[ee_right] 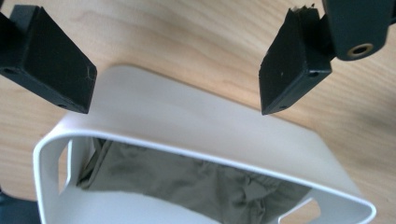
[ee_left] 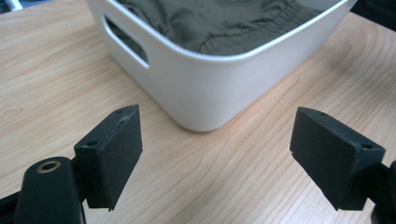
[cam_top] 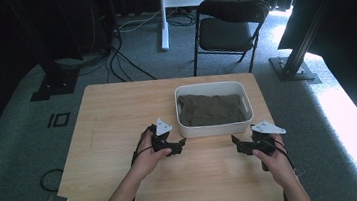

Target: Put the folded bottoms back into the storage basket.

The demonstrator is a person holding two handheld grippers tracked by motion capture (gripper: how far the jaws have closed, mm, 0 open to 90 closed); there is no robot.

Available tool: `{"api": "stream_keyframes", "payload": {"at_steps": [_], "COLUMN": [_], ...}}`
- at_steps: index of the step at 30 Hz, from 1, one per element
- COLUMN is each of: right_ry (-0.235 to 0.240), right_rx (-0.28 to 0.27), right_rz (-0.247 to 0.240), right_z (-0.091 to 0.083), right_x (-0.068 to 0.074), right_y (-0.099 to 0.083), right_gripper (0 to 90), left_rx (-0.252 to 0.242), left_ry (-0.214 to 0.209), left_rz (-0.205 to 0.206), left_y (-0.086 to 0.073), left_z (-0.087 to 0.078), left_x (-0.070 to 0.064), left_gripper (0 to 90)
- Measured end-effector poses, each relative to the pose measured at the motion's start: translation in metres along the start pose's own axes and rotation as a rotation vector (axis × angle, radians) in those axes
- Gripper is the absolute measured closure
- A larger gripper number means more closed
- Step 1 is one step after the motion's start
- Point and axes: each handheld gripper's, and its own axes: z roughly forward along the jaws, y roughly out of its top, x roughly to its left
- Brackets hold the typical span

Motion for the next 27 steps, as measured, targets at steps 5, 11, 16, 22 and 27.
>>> {"api": "stream_keyframes", "payload": {"at_steps": [5, 11, 16, 22, 27], "right_ry": [-0.002, -0.011, -0.015, -0.035, -0.061], "right_rx": [0.015, 0.025, 0.039, 0.066, 0.079], "right_rz": [0.002, 0.003, 0.025, 0.041, 0.041], "right_z": [-0.002, -0.006, -0.007, -0.009, -0.012], "right_x": [-0.001, -0.003, -0.005, -0.009, -0.015], "right_y": [-0.010, -0.022, -0.033, -0.047, -0.054], "right_gripper": [11.1, 11.1, 11.2, 11.1, 11.1], "left_rx": [0.010, 0.023, 0.028, 0.028, 0.029], "left_ry": [0.004, 0.016, 0.014, 0.018, 0.029], "left_rz": [-0.012, -0.018, -0.034, -0.047, -0.053], "left_y": [-0.010, -0.022, -0.032, -0.041, -0.050], "left_z": [-0.002, -0.006, -0.010, -0.016, -0.023], "left_x": [0.002, 0.004, 0.005, 0.008, 0.011], "left_gripper": [18.3, 18.3, 18.3, 18.3, 18.3]}}
